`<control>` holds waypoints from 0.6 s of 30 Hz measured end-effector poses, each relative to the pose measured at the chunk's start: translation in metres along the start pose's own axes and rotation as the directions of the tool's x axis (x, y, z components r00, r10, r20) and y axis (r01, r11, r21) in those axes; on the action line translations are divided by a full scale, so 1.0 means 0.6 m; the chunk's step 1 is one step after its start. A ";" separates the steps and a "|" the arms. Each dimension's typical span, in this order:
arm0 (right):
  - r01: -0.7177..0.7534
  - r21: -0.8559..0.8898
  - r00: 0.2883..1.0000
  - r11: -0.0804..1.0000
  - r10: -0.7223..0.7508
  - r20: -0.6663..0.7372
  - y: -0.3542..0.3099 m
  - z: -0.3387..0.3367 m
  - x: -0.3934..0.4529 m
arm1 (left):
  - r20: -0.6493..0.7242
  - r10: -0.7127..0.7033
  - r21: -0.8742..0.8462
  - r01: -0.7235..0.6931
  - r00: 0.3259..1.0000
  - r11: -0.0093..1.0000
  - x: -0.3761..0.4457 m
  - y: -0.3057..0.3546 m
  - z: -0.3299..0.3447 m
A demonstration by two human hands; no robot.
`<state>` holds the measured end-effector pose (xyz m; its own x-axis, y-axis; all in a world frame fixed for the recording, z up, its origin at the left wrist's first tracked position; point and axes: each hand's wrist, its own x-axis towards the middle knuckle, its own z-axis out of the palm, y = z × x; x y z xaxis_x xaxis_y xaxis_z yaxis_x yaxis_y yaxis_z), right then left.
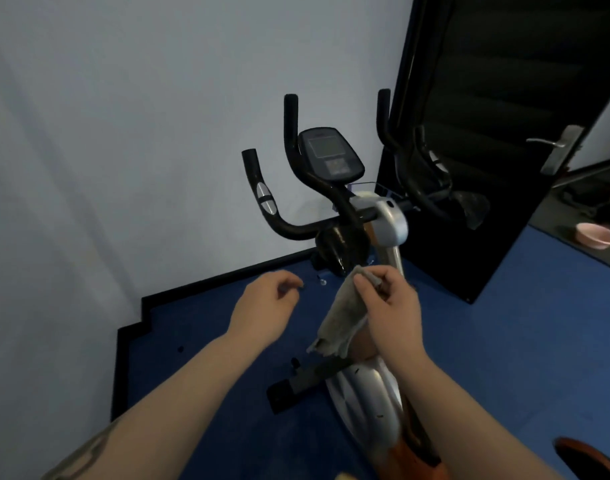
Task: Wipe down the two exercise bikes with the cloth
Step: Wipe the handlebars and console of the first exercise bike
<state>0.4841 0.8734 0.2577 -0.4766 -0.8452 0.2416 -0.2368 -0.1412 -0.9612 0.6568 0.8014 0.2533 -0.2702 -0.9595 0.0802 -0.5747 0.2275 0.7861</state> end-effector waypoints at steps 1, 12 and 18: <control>0.008 0.019 1.000 1.000 -0.008 -0.009 0.000 -0.001 0.027 | -0.038 -0.004 -0.031 0.003 0.999 1.000 0.027 0.009 0.008; 0.506 -0.388 0.850 0.770 -0.369 0.376 0.076 0.044 0.155 | -0.189 -0.083 -0.325 0.018 0.979 0.946 0.190 0.038 0.098; 0.489 -0.398 0.867 0.776 -0.385 0.316 0.076 0.051 0.169 | -0.125 -0.102 -0.500 0.026 0.987 0.866 0.188 0.029 0.106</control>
<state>0.4506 0.7655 0.2342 -0.0548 -0.8416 0.5373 -0.7536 -0.3182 -0.5753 0.5670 0.7075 0.2368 -0.1109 -0.9910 0.0755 -0.1181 0.0886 0.9890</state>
